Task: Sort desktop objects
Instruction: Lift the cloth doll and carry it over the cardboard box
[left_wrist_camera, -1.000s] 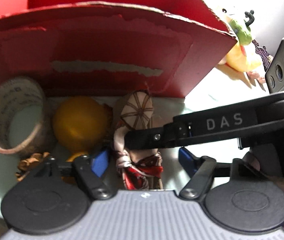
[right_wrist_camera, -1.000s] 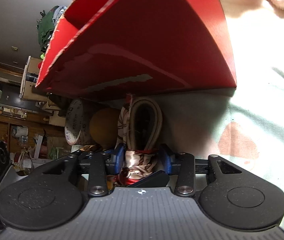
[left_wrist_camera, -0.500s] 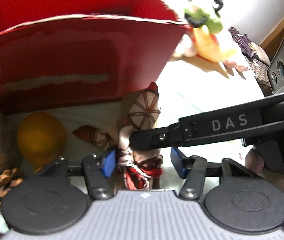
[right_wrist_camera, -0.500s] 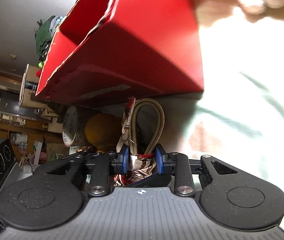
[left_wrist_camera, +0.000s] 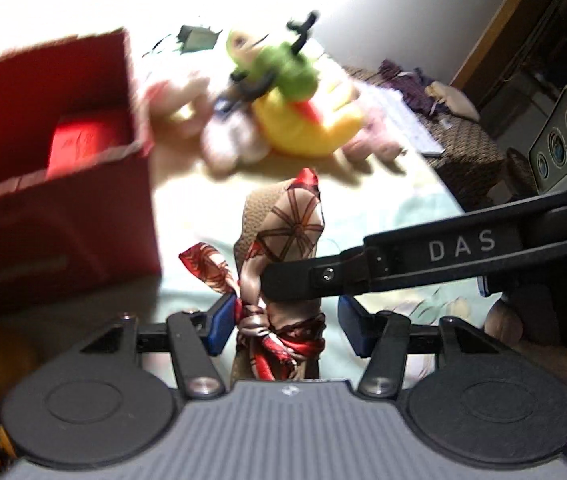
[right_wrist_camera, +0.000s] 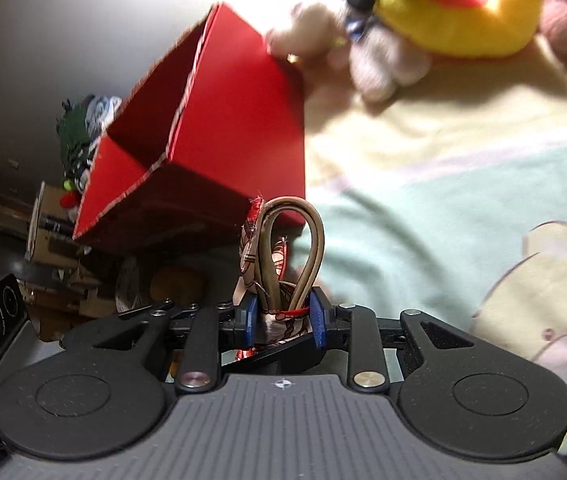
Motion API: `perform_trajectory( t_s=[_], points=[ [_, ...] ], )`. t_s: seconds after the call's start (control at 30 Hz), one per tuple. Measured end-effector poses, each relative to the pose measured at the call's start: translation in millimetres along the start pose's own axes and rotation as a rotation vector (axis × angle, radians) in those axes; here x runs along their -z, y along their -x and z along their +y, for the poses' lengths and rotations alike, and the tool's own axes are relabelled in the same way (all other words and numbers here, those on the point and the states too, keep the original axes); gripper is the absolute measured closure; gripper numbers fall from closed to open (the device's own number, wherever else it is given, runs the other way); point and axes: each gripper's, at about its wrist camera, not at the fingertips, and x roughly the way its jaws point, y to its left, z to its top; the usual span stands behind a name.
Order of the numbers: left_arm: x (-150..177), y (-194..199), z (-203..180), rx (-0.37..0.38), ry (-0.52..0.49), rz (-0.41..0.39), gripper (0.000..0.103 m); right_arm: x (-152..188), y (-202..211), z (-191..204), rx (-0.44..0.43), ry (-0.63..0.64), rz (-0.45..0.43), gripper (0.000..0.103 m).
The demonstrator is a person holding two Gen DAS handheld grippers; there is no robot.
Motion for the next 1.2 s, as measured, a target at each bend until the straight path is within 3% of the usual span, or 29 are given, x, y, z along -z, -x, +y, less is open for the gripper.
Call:
perform_trajectory(
  t_s=[0.17,0.33,0.67,0.87,1.2],
  points=[
    [-27.5,14.1,-21.0,0.003,-0.05,-0.093,0.046,-4.8,24.9,4.8,-0.01,0.003,-0.094,0.074],
    [-60.1,43.9,-21.2,-0.005,-0.088,-0.185,0.046,-14.6,20.2,63.7,-0.037,0.047,-0.197,0.074],
    [-109.5,103.4,35.9,-0.077,-0.116,-0.322,0.046,-65.7,39.5,136.3,-0.107,0.205,-0.34,0.074],
    [-122.1,96.9,105.2,-0.085,-0.033,-0.26,0.046,-98.9,1.1,173.7,-0.125,0.272,-0.325,0.074],
    [-114.4,35.6,187.4,-0.063,0.084,-0.045,0.046,-127.1,-105.9,193.1,-0.018,0.277,-0.132,0.074]
  ],
)
